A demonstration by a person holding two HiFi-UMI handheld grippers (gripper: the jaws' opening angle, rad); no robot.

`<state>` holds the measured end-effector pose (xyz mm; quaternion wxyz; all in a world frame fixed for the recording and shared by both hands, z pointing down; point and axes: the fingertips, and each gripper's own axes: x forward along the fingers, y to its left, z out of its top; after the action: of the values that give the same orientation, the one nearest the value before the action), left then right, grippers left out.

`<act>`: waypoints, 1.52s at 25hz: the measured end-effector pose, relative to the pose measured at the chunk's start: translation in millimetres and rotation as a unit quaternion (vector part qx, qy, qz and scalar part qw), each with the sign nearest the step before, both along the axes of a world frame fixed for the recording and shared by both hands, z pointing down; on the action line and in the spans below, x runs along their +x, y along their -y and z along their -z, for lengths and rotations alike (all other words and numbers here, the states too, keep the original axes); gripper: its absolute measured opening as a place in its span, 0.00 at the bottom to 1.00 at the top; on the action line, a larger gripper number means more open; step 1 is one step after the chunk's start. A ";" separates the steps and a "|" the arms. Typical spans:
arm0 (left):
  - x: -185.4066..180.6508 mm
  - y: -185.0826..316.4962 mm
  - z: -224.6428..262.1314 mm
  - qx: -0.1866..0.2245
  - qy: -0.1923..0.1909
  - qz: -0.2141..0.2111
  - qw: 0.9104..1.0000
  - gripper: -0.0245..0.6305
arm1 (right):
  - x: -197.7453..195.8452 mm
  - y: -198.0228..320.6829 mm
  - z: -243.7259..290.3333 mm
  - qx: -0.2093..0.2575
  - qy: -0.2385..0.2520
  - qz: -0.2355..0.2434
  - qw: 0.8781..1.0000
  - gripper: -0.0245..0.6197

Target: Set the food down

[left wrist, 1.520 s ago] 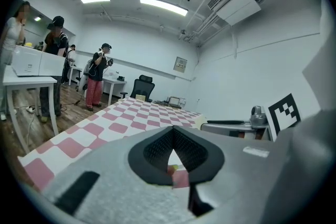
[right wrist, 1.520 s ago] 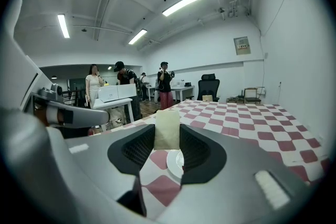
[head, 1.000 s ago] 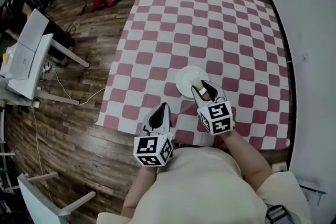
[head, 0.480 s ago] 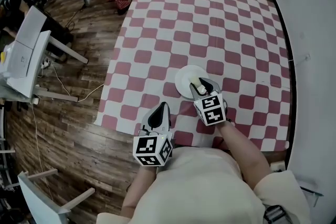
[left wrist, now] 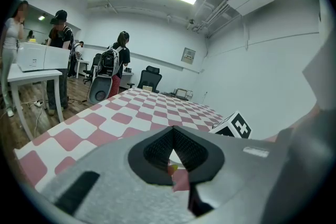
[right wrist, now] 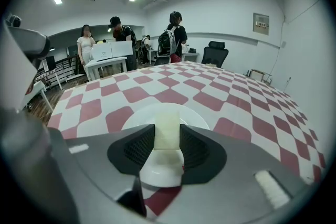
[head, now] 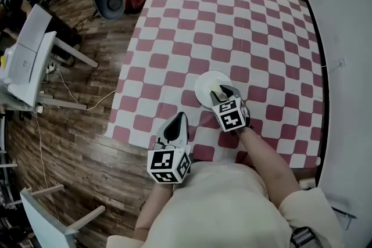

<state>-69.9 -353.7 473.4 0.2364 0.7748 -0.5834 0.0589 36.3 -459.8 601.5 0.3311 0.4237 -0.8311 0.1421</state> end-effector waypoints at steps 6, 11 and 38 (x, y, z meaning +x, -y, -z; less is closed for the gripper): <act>-1.1 0.5 -1.2 0.000 0.001 0.001 1.000 0.05 | -2.6 1.8 -6.5 -0.003 -0.017 0.008 1.000 0.28; 0.2 -0.4 -0.5 0.000 0.001 -0.002 1.000 0.05 | -7.8 1.2 -8.7 -0.007 -0.027 0.016 0.999 0.28; -1.8 -17.7 7.0 0.008 0.004 0.000 1.000 0.05 | -5.5 -2.5 -2.4 -0.004 -0.033 0.002 0.999 0.27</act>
<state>-71.8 -336.1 466.4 0.2282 0.7763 -0.5848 0.0575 30.8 -457.3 603.9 0.3604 0.4254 -0.8199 0.1303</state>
